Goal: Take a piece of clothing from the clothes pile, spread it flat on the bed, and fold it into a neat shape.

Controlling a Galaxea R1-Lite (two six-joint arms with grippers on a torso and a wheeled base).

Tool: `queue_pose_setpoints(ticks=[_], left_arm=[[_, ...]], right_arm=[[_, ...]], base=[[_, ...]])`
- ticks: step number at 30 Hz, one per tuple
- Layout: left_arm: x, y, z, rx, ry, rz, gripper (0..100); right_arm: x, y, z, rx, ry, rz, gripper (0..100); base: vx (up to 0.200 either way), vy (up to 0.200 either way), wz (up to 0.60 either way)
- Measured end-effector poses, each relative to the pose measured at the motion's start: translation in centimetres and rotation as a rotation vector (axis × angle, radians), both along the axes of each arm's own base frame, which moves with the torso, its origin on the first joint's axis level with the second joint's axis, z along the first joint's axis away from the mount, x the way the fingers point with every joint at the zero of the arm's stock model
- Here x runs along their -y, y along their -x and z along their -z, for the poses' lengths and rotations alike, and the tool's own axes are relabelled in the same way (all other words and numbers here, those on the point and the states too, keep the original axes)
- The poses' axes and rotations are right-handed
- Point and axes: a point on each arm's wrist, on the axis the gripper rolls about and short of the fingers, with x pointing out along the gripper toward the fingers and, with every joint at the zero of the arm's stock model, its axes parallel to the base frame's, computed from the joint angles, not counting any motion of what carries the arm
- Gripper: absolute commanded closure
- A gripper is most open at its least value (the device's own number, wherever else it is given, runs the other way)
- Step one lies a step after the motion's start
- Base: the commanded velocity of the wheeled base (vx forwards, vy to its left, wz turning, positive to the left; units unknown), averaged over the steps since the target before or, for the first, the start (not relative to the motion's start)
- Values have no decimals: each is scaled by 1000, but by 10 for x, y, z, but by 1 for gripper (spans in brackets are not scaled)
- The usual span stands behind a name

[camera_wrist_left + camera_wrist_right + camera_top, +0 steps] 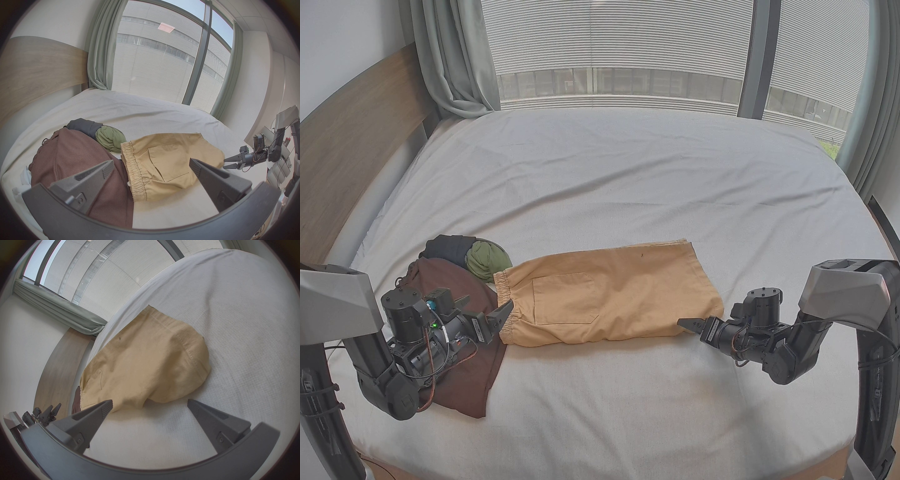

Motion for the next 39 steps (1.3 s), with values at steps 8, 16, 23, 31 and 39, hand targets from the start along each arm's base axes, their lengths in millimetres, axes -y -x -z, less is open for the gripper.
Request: queue_pose_setpoints(ticks=[8, 16, 23, 31, 39], left_arm=[[0, 0, 0, 0, 4, 1, 0], [0, 0, 0, -1, 9, 1, 0], [1, 0, 0, -9, 33, 0, 0], [3, 1, -2, -19, 78, -2, 0], [3, 1, -2, -17, 81, -1, 0]], right_arm=[[-3, -10, 9, 5, -1, 4, 0], [-7, -23, 16, 44, 1, 24, 0], [-12, -31, 21, 72, -8, 22, 0], [-19, -38, 20, 89, -49, 28, 0], [-24, -43, 21, 122, -66, 23, 0]], base=[[0, 0, 0], [0, 0, 0], [0, 0, 0], [0, 0, 0], [0, 0, 0]])
